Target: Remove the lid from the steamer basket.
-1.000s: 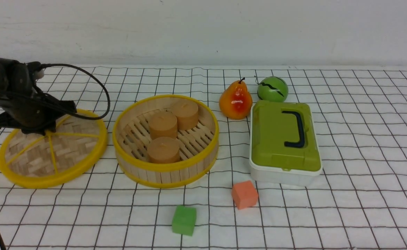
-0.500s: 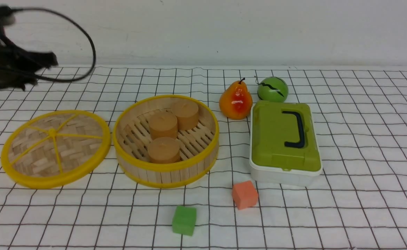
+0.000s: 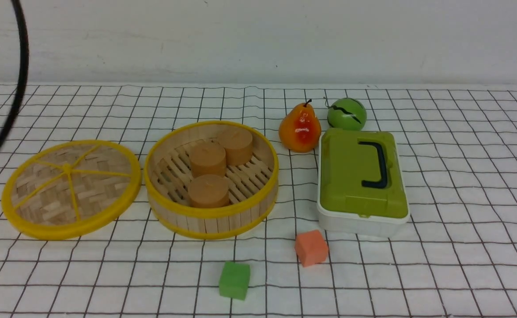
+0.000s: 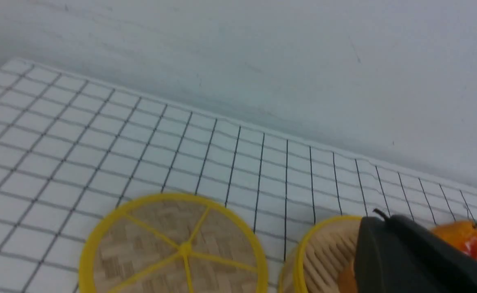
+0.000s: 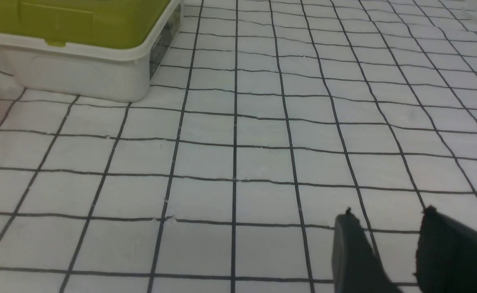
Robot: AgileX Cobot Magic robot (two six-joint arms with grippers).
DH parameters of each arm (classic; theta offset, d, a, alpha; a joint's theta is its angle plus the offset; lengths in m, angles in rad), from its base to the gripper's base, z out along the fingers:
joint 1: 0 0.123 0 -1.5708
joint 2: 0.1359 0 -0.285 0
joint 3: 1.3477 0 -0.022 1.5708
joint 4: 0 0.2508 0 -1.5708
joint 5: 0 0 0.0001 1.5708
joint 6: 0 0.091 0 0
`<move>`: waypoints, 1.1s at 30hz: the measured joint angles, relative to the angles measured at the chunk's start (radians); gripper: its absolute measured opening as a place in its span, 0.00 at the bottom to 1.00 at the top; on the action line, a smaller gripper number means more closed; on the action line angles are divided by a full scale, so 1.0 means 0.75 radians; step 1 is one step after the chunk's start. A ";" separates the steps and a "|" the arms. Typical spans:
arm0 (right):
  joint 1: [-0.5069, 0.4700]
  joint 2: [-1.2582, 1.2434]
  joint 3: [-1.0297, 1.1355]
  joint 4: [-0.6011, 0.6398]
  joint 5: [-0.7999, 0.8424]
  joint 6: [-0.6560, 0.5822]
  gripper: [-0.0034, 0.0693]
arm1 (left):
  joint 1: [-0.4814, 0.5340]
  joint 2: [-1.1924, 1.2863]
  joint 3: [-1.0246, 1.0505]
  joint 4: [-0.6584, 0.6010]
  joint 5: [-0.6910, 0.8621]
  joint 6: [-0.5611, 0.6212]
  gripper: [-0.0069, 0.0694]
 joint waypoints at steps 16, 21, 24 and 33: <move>0.000 0.000 0.000 0.000 0.000 0.000 0.38 | 0.000 -0.438 0.760 -0.310 -0.127 0.232 0.07; 0.000 0.000 0.000 0.000 0.000 0.000 0.38 | 0.000 -0.439 0.824 -0.262 -0.114 0.232 0.07; 0.000 0.000 0.000 0.000 0.000 0.000 0.38 | -0.054 -0.485 0.843 -0.180 -0.149 0.232 0.07; 0.000 0.000 0.000 0.000 0.000 0.000 0.38 | -0.189 -1.053 1.163 0.020 -0.460 0.230 0.07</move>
